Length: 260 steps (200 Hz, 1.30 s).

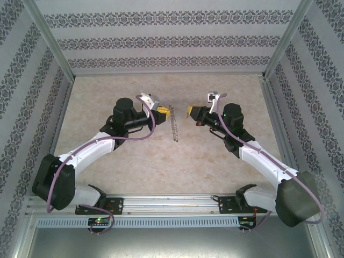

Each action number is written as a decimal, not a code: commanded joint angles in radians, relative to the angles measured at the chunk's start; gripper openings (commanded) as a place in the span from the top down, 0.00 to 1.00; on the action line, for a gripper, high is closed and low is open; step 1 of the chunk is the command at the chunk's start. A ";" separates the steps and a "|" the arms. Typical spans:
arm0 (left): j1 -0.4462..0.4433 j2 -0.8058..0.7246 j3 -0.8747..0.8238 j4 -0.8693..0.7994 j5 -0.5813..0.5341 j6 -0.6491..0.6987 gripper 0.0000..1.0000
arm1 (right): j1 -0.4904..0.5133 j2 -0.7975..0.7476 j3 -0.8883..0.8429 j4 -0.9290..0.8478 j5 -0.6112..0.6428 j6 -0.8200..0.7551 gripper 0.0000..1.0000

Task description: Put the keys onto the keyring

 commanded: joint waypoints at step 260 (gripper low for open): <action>-0.082 -0.051 -0.073 0.122 -0.164 0.162 1.00 | 0.091 0.032 -0.125 0.076 0.071 -0.123 1.00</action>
